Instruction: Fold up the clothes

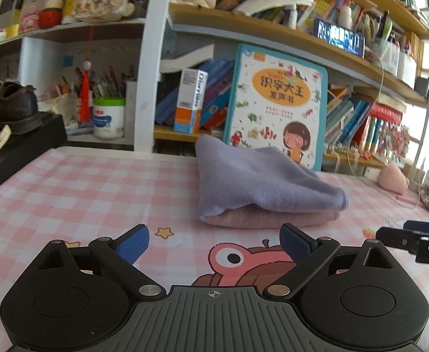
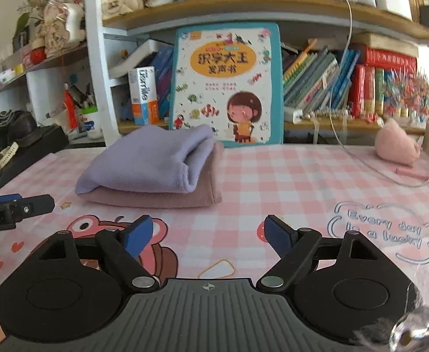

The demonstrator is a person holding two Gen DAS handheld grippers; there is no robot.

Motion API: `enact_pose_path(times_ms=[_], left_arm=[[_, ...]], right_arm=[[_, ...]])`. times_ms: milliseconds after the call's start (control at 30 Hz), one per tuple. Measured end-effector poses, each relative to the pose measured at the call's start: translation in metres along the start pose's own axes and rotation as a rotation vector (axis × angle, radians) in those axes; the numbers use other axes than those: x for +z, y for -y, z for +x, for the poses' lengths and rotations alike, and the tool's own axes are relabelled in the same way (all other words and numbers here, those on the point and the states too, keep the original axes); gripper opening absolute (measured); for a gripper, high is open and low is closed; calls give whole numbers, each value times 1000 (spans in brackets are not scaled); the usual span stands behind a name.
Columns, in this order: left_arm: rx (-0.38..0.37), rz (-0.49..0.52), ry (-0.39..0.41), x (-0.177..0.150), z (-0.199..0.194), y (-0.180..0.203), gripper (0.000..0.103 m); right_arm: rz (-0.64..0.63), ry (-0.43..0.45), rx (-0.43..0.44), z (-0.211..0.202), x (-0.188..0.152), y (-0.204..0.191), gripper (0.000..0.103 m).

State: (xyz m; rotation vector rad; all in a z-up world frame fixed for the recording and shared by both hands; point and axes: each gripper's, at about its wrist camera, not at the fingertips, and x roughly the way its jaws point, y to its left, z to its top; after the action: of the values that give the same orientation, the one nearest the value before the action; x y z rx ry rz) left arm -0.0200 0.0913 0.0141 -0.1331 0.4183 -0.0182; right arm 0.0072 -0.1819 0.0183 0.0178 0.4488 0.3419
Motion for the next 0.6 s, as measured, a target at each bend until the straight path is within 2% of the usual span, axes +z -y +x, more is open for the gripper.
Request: enact_pose_path(times_ms=[267,333,600], left_arm=[[-10,103,66,-7,-37,32,101],[-14,144,83,-10,-42,37,101],[65,160,49,-11,-39,40,101]], right_arm=[[-52,103,-1,-48,-13,-17,86],[-57,104,-9,-51,-17,-17,86],[-82,74,-64,-44,-14,-23,86]])
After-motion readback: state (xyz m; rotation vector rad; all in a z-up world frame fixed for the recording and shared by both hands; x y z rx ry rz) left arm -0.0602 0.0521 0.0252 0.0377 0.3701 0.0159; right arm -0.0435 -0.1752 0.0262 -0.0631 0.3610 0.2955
